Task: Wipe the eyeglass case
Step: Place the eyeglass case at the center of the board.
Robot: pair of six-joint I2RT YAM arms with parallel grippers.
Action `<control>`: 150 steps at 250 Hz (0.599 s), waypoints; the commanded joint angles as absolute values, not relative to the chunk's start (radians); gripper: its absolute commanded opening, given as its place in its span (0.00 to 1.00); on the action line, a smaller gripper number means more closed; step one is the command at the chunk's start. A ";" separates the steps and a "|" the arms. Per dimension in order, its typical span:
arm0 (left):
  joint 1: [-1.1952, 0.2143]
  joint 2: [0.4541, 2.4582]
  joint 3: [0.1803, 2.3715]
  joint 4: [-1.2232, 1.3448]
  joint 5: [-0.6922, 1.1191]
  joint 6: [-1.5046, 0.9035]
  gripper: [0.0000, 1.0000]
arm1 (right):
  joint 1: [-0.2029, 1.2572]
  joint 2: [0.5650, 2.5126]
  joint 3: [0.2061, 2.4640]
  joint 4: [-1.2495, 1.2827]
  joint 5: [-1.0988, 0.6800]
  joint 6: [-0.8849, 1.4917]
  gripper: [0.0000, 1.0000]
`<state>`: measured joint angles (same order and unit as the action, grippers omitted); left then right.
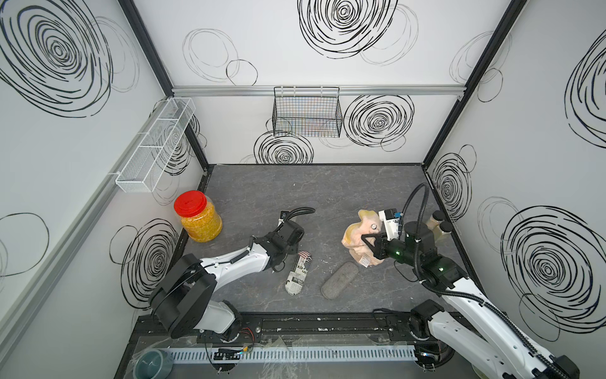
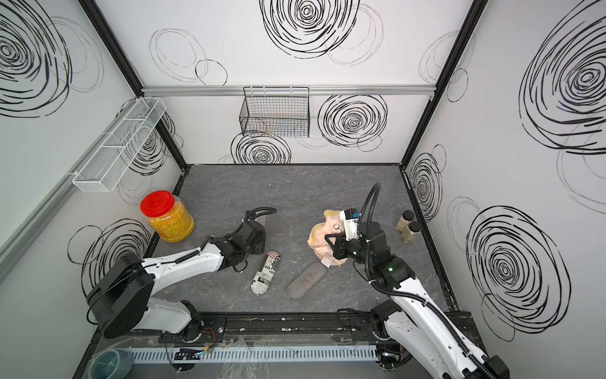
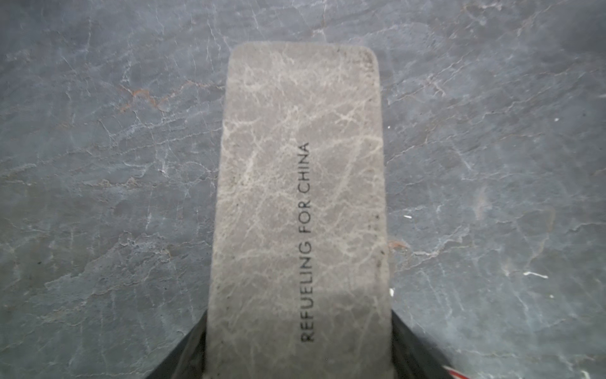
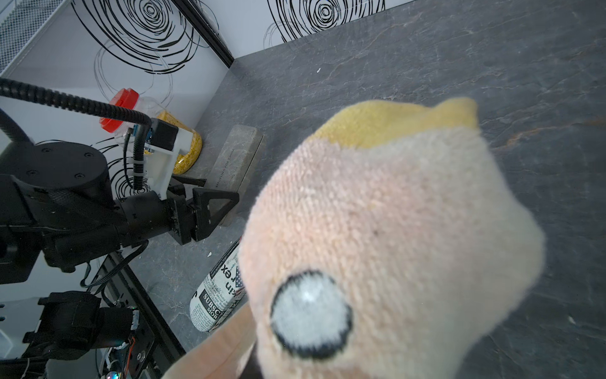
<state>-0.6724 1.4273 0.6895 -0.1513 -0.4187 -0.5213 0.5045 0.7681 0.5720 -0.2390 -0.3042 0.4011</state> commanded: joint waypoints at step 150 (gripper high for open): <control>-0.578 1.585 0.683 0.080 -0.307 -0.544 0.68 | 0.603 0.830 0.627 -0.195 -0.082 0.453 0.00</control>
